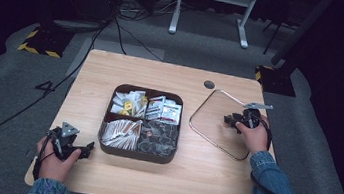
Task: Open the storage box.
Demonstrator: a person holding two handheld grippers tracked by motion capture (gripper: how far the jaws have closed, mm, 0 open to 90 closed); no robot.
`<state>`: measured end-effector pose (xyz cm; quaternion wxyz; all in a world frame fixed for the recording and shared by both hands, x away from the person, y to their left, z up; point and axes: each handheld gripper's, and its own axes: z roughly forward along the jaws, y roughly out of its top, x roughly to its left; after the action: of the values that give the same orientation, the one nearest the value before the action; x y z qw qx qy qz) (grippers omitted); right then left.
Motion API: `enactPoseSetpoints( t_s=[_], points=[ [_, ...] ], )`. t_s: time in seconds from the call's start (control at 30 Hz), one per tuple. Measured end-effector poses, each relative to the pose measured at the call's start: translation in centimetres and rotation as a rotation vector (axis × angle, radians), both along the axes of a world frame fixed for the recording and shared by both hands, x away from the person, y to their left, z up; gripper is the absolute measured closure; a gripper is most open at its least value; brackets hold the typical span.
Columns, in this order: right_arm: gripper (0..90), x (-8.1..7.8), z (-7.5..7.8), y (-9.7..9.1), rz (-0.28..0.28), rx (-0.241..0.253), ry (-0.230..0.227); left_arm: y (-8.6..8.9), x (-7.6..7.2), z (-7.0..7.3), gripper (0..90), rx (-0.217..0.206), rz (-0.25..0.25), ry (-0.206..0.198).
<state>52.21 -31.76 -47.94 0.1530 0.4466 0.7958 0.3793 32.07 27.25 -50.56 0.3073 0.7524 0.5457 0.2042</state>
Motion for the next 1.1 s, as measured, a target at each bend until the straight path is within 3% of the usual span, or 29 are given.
enactPoseSetpoints(
  t_s=[0.23, 0.4, 0.43, 0.53, 0.57, 0.6, 0.63, 0.77, 0.8, 0.83, 0.93, 1.1],
  points=[
    [43.4, -1.2, 0.9, 0.4, -0.024, -0.003, -0.071, 0.0, 0.0, 0.0, 12.3, 0.0, 0.0, 0.0],
    [41.9, -2.5, 2.0, 0.5, -0.023, 0.044, -0.113, 0.0, 0.0, 0.0, 12.3, 0.0, 0.0, 0.0],
    [41.8, -3.2, 2.2, 0.7, -0.009, 0.068, -0.124, 0.0, 0.0, 0.0, 12.3, 0.0, 0.0, 0.0],
    [41.7, -3.9, 2.2, 0.9, 0.013, 0.072, -0.125, 0.0, 0.0, 0.0, 12.4, 0.0, -0.001, 0.003],
    [41.7, -4.8, 2.1, 1.2, 0.035, 0.072, -0.128, 0.0, 0.0, 0.0, 12.8, 0.0, 0.003, -0.002],
    [41.7, -4.8, 2.1, 1.2, 0.035, 0.072, -0.128, 0.0, 0.0, 0.0, 15.0, 0.0, 0.003, -0.002],
    [41.6, -5.8, 2.0, 1.4, 0.051, 0.091, -0.132, -0.1, -0.1, 0.1, 19.9, -0.006, -0.005, -0.011],
    [42.9, -8.0, 1.5, 2.3, 0.103, 0.144, -0.147, -0.2, -0.2, 0.6, 27.1, 0.002, -0.023, 0.016],
    [42.9, -8.0, 1.5, 2.3, 0.103, 0.144, -0.147, -0.2, -0.2, 0.6, 27.4, 0.002, -0.023, 0.016],
    [43.3, -8.8, 1.1, 3.0, 0.155, 0.1, -0.13, -0.2, -0.2, 1.1, 27.4, -0.003, -0.02, 0.013],
    [44.2, -9.6, 0.9, 3.8, 0.198, 0.098, -0.133, -0.1, -0.1, 1.4, 27.2, -0.006, -0.018, 0.011],
    [46.0, -10.7, -0.1, 4.7, 0.254, 0.073, -0.089, 0.1, 0.5, 2.3, 27.3, -0.037, 0.026, 0.01]
  ],
)
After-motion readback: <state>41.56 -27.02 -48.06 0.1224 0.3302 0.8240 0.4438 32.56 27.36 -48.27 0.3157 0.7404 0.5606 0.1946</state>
